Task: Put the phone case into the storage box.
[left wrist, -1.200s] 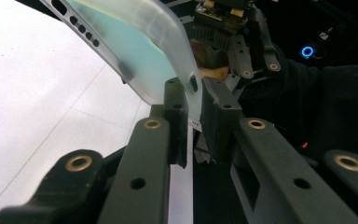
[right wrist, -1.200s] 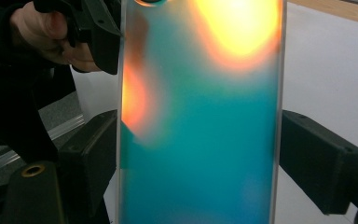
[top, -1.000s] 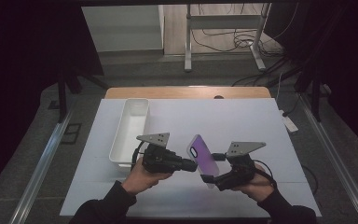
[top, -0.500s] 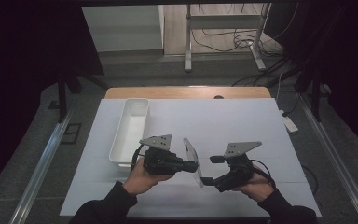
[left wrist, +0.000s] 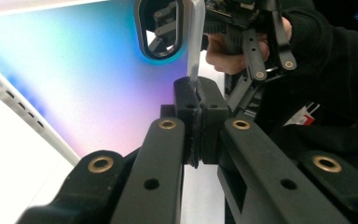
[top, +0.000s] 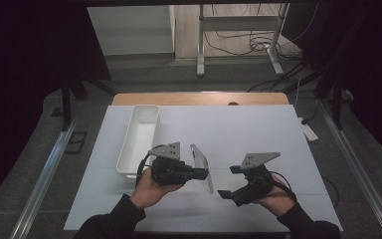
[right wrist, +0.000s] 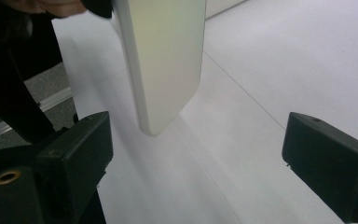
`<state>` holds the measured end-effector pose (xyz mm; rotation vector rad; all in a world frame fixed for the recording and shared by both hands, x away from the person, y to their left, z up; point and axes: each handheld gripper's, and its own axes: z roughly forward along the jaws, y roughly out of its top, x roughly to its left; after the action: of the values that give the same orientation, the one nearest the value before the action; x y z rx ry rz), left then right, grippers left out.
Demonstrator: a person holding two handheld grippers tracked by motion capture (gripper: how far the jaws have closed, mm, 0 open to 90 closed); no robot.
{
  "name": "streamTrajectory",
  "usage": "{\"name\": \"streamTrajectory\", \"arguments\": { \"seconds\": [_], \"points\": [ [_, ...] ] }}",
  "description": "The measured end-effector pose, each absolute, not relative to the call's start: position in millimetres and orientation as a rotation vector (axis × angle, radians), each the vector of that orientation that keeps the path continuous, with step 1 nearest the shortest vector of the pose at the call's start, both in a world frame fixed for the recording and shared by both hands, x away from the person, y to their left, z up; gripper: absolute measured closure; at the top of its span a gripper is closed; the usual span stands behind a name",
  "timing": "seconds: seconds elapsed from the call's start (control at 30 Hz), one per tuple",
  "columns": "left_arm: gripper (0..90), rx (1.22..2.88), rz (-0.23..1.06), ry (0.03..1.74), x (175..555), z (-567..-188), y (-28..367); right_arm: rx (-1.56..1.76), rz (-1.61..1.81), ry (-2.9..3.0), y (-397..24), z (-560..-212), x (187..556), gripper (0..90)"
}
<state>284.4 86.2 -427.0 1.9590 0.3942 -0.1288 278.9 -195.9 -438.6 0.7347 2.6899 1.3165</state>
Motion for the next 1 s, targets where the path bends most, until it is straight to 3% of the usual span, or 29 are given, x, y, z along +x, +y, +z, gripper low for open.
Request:
{"name": "streamTrajectory", "arguments": {
  "seconds": [1.0],
  "points": [
    [88.3, 2.009, 0.050, 0.559, 295, -423, 95, 0.806, 1.205, 2.588, -221, -440, 271, 1.1]
  ]
}}
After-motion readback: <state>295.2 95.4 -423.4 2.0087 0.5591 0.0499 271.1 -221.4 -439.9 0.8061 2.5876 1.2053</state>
